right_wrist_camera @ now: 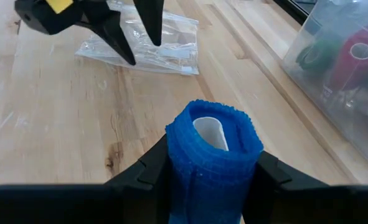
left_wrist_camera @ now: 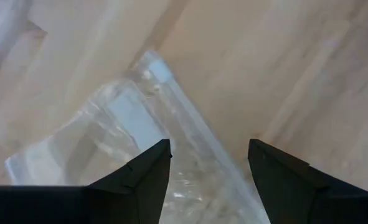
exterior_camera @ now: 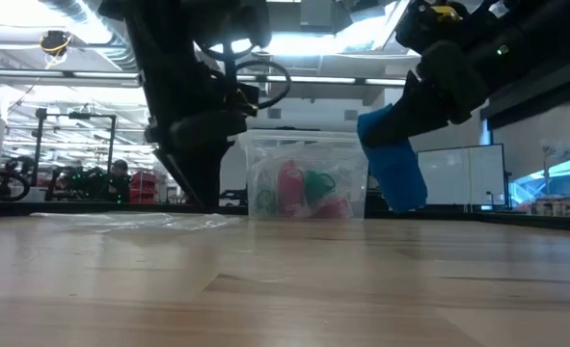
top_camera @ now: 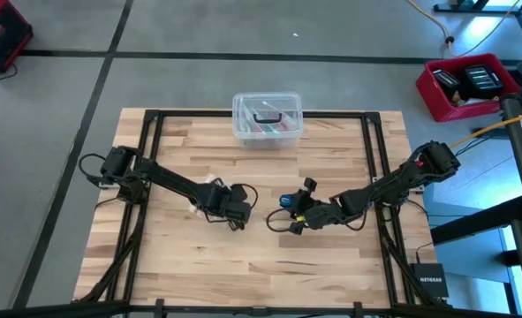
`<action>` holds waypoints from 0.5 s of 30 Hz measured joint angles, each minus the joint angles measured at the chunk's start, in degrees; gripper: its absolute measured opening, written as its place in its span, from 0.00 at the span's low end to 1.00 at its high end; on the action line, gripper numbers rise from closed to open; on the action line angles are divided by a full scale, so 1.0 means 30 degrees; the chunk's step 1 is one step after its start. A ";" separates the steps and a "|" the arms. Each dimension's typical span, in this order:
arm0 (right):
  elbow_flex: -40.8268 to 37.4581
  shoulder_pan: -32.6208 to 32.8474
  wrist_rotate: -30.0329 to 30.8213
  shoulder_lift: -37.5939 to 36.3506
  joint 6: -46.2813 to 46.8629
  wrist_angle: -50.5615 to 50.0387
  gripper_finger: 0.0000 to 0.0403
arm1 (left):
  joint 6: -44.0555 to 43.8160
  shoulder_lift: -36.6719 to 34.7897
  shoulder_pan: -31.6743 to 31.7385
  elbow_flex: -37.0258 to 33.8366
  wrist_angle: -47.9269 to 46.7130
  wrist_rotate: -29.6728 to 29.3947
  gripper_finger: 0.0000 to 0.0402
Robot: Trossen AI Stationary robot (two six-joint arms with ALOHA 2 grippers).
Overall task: Roll bandage
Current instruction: Put the rolled blue bandage into the transparent zip bag
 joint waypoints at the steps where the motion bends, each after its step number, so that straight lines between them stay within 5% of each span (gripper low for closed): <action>1: 0.0000 0.0000 0.0000 0.0000 -0.0012 0.0005 0.34 | -0.0011 0.0000 0.0000 0.0000 0.0121 0.0058 0.52; 15: 0.0000 0.0007 -0.0007 0.0007 -0.0340 0.0080 0.34 | -0.0011 0.0160 0.0003 -0.0954 0.0089 0.0304 0.48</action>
